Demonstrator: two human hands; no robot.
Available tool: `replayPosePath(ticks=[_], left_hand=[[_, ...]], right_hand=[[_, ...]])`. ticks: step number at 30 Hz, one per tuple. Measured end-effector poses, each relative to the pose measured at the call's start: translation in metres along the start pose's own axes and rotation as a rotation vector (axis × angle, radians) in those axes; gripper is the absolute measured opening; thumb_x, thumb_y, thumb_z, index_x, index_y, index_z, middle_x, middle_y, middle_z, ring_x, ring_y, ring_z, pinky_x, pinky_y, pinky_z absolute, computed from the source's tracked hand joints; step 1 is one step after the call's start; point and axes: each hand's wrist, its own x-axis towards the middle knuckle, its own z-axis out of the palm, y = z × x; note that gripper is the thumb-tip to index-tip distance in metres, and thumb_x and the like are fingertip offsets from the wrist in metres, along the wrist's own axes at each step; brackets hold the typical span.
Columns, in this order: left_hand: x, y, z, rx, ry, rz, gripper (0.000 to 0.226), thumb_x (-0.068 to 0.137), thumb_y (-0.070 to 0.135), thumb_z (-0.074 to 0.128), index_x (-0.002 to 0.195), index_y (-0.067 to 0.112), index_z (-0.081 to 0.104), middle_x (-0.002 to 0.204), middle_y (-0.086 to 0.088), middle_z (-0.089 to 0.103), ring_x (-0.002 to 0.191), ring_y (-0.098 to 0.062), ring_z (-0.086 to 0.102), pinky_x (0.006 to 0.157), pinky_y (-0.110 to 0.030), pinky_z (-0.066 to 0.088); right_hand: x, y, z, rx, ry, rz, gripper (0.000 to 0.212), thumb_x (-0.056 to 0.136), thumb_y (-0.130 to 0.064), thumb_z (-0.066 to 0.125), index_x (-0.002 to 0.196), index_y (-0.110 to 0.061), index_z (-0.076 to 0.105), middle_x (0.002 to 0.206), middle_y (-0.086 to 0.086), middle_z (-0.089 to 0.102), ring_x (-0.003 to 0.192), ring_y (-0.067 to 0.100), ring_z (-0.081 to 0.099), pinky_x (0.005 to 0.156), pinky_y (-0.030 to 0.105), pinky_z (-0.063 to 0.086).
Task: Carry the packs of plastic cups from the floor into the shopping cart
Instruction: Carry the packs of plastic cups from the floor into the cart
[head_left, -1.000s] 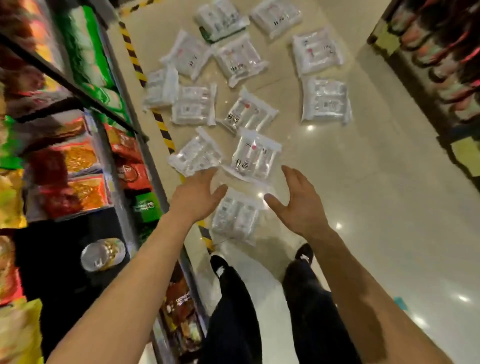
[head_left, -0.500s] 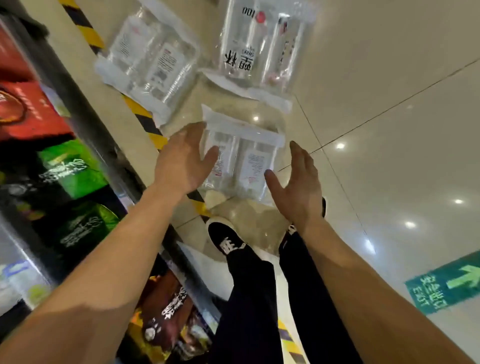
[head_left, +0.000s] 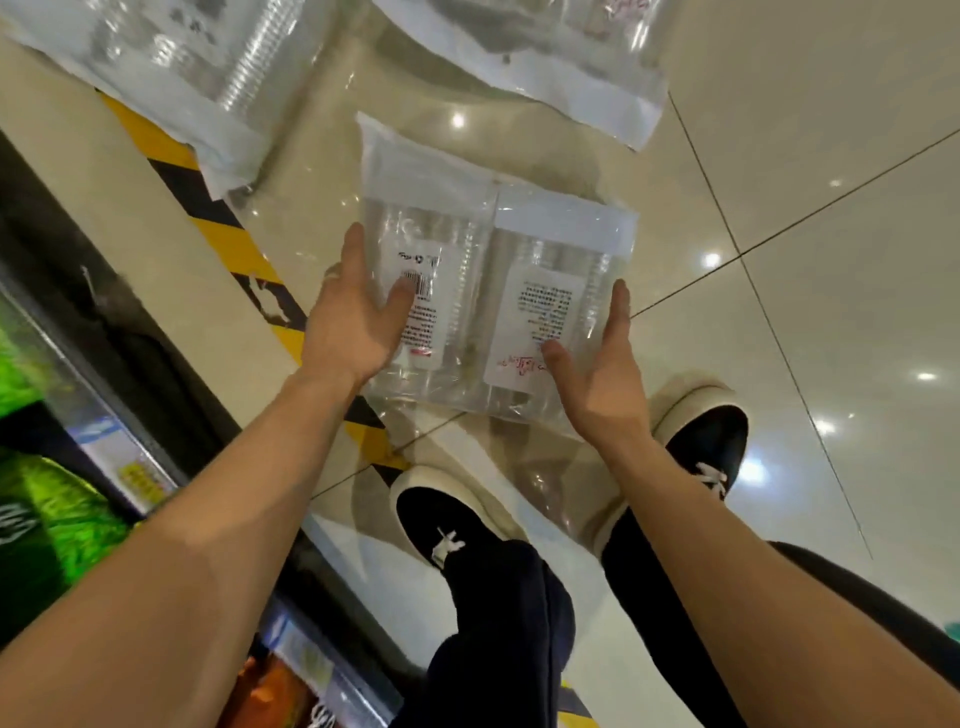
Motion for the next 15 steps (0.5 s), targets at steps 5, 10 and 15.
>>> replayPosePath(ticks=[5,10,15], left_hand=[[-0.008,0.021,-0.018,-0.055,0.026,0.028,0.077,0.092,0.058,0.047,0.154,0.024,0.014,0.144,-0.018,0.044,0.127,-0.033,0.047,0.103,-0.041,0.042],[-0.038,0.073,-0.088,-0.145,0.103,0.075,0.078,0.089,0.063,0.046,0.153,0.03,0.016,0.143,-0.009,0.047,0.124,-0.025,0.052,0.102,-0.042,0.045],[-0.104,0.173,-0.201,-0.127,0.276,0.176,0.07,0.097,0.04,0.052,0.154,0.02,0.017,0.145,-0.001,0.045,0.13,-0.018,0.043,0.1,-0.026,0.034]], right_hand=[[-0.01,-0.028,-0.015,0.063,0.04,0.008,0.092,0.087,-0.056,0.059,0.153,-0.036,-0.001,0.154,-0.001,0.032,0.133,0.015,0.041,0.105,0.039,0.039],[-0.037,-0.096,-0.08,0.019,0.114,-0.113,0.089,0.091,-0.045,0.061,0.155,-0.029,0.001,0.157,-0.002,0.025,0.134,0.004,0.029,0.098,0.021,0.027],[-0.075,-0.212,-0.182,-0.004,0.149,-0.217,0.087,0.091,-0.047,0.061,0.155,-0.033,0.004,0.152,0.001,0.032,0.132,0.013,0.038,0.094,0.021,0.031]])
